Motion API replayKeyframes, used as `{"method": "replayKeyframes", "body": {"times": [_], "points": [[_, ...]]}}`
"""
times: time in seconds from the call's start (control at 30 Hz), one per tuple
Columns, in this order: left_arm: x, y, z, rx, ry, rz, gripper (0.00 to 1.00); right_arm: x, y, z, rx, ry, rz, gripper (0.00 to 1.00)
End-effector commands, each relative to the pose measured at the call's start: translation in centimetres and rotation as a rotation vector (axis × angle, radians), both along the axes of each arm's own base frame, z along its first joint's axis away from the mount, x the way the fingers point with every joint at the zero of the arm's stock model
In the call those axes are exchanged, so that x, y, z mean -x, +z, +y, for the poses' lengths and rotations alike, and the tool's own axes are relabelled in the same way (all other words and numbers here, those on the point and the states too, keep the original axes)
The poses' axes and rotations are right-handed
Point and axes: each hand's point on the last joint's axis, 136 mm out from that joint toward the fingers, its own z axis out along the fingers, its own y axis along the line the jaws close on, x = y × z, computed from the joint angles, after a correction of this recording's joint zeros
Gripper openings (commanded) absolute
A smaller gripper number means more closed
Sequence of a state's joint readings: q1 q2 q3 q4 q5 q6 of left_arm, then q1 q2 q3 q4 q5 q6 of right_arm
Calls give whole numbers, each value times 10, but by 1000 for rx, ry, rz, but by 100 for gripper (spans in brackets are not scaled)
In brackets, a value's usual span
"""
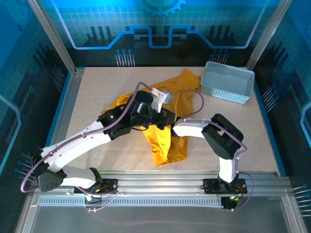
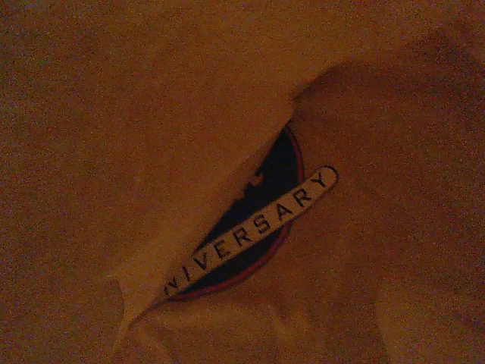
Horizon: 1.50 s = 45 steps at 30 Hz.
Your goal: Fold the inside-out t-shirt
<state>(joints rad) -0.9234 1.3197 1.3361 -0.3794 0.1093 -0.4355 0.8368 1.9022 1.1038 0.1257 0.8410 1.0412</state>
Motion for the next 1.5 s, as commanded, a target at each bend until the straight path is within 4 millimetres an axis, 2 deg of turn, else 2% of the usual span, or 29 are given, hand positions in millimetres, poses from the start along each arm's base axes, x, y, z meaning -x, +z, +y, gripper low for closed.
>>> {"method": "replayKeyframes", "body": {"times": [0.0,0.13,0.33,0.5,0.67,0.77,0.9,1.17,1.37,1.47], "points": [[10,32,-19,65,-48,-69,7,-5,-20,-8,-12,-37,56,87],[10,39,-26,88,-43,-89,7,-30,-17,9,-74,56,93,87],[13,64,-37,168,-48,-115,7,-41,-32,14,-45,27,211,88],[22,102,-45,255,-76,-174,7,-48,-45,12,4,-11,332,90],[29,138,-44,306,-80,-245,7,-57,-60,12,23,-16,420,90],[21,146,-36,292,-28,-280,7,-60,-62,7,60,-37,473,91],[14,153,-24,278,37,-319,6,-55,-81,-2,132,-63,576,92],[7,168,3,275,137,-394,7,-43,-96,-15,284,-82,726,92],[1,172,18,266,184,-422,7,-40,-108,-17,326,-71,771,81],[-4,169,29,257,221,-423,7,-38,-112,-19,330,-72,777,69]]}}
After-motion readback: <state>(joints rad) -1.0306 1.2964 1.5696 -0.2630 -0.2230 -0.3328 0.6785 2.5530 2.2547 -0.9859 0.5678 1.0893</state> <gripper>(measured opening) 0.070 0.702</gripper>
